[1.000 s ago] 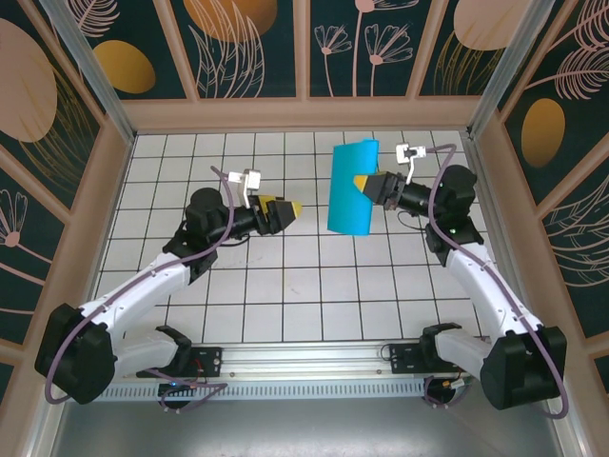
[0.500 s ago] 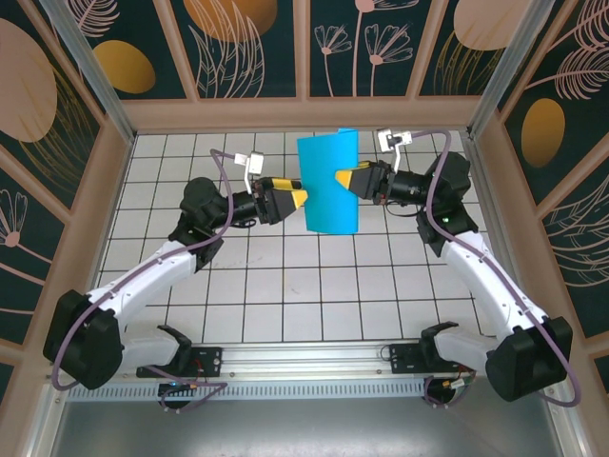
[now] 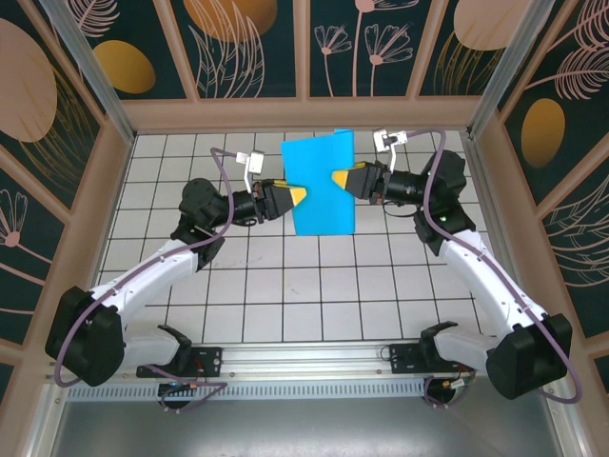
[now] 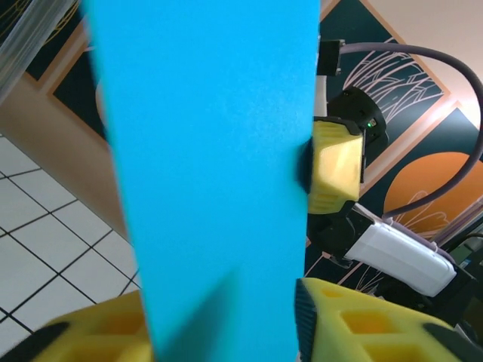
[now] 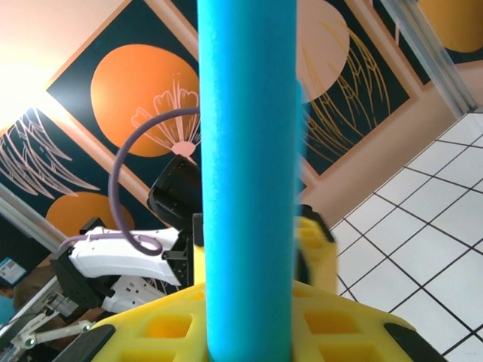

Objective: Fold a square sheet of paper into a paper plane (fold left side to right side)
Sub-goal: Place a square sheet of paper at the center of the table, then hold the square sheet of paper at the center of the table.

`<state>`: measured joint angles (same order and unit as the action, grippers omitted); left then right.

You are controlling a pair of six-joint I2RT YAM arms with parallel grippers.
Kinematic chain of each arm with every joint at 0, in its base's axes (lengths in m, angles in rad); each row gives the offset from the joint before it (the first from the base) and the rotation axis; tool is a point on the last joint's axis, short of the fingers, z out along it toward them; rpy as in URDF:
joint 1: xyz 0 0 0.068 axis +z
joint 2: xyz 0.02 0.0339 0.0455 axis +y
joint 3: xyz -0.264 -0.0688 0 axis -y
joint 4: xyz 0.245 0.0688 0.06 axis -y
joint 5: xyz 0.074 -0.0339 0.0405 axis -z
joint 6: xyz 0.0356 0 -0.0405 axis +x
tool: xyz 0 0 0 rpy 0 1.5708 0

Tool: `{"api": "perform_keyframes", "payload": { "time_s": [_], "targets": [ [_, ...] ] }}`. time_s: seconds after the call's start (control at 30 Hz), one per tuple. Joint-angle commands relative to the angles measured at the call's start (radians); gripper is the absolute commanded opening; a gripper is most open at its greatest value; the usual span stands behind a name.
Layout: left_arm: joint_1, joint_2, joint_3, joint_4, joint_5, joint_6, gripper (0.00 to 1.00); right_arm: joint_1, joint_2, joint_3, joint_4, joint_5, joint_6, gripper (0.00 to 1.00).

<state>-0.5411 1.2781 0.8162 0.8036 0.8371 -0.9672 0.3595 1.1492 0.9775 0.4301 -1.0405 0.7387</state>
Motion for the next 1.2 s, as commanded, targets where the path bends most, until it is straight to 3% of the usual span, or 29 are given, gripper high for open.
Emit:
{"api": "perform_keyframes", "payload": {
  "time_s": [0.0,0.27,0.43,0.53,0.7,0.87,1.0,1.17],
  "targets": [
    [0.004,-0.014,0.024,-0.041,-0.005,0.018,0.20,-0.026,-0.016,0.022,-0.092,0.036,-0.056,0.27],
    [0.005,0.007,0.002,-0.271,-0.072,0.057,0.01,-0.094,-0.021,0.008,-0.444,0.161,-0.236,0.58],
    [0.008,0.121,-0.018,-0.368,-0.074,0.049,0.00,-0.119,0.017,-0.022,-0.642,0.326,-0.337,0.82],
    [0.016,0.213,-0.015,-0.435,-0.072,0.071,0.00,-0.131,0.054,-0.045,-0.738,0.475,-0.369,0.88],
    [0.048,0.335,0.022,-0.603,-0.144,0.214,0.00,-0.131,0.115,-0.121,-0.768,0.599,-0.394,0.90],
    [0.073,0.453,0.067,-0.748,-0.221,0.355,0.00,-0.124,0.159,-0.223,-0.667,0.581,-0.351,0.88],
    [0.080,0.545,0.110,-0.848,-0.277,0.448,0.00,-0.097,0.205,-0.286,-0.531,0.504,-0.283,0.73],
    [0.080,0.555,0.145,-0.896,-0.305,0.485,0.00,-0.050,0.311,-0.292,-0.387,0.442,-0.197,0.60]
  ]
}}
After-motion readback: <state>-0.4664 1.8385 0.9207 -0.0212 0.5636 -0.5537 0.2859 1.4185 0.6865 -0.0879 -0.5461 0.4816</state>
